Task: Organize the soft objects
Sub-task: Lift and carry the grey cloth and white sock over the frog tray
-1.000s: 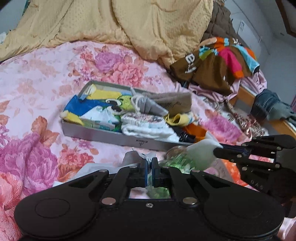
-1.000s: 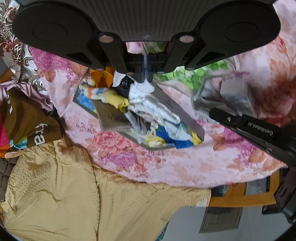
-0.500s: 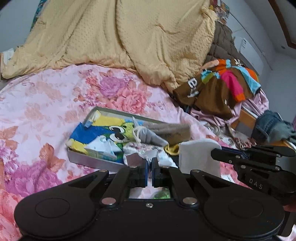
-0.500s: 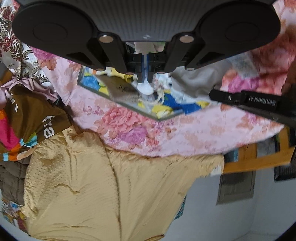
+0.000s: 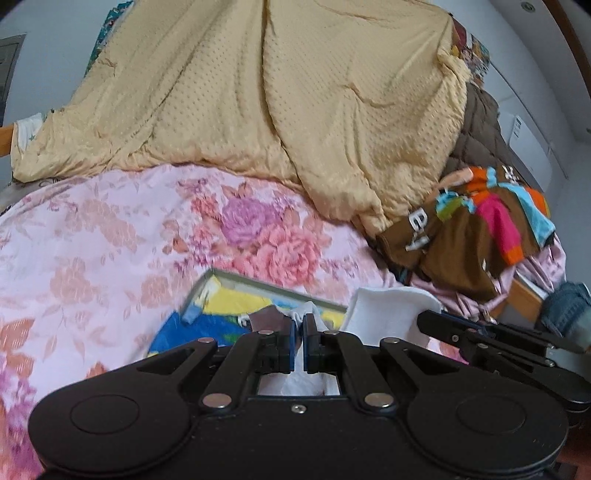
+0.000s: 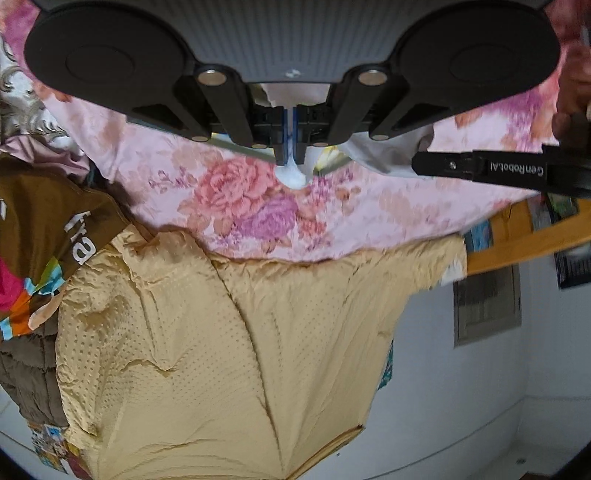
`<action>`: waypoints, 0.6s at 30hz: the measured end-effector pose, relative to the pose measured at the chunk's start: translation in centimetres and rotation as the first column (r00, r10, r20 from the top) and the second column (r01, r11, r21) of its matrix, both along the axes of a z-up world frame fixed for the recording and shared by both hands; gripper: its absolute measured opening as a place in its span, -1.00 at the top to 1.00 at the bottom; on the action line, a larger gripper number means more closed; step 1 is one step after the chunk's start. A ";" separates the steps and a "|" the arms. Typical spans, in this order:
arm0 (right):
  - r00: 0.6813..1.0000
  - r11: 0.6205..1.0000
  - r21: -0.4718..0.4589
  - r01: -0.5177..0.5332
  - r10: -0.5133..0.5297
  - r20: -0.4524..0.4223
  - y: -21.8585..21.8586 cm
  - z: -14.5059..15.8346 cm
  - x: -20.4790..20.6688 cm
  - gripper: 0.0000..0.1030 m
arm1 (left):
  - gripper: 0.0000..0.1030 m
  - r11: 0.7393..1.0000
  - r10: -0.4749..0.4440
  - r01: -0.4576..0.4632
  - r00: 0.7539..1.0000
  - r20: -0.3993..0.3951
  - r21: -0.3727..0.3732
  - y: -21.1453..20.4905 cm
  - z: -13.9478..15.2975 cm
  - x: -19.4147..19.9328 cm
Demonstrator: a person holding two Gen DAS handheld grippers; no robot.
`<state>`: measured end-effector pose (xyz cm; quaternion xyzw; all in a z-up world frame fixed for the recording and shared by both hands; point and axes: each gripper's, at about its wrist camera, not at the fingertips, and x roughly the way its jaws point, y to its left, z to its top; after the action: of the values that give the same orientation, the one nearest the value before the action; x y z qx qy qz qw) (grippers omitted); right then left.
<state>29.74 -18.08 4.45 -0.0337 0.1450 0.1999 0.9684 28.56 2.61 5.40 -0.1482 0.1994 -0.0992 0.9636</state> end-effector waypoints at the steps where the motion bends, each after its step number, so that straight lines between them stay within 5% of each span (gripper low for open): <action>1: 1.000 1.000 0.015 0.002 -0.002 0.001 0.1 0.1 0.7 0.96 | 0.94 1.000 0.006 -0.006 1.000 0.005 0.000 0.0 0.2 0.5; 9: 1.000 0.997 0.082 0.013 -0.012 -0.018 0.7 -0.3 5.1 0.96 | 0.94 0.999 0.041 -0.041 0.999 0.025 0.025 -0.5 0.8 4.9; 18: 0.996 0.991 0.119 0.067 -0.058 -0.073 0.7 -2.0 7.6 0.96 | 0.94 0.998 0.068 -0.068 0.997 -0.041 0.005 -0.4 -1.5 7.6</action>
<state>37.39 -17.38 2.48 0.0368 0.1669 0.1790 0.9689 36.14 2.21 3.91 -0.1550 0.2140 -0.0630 0.9624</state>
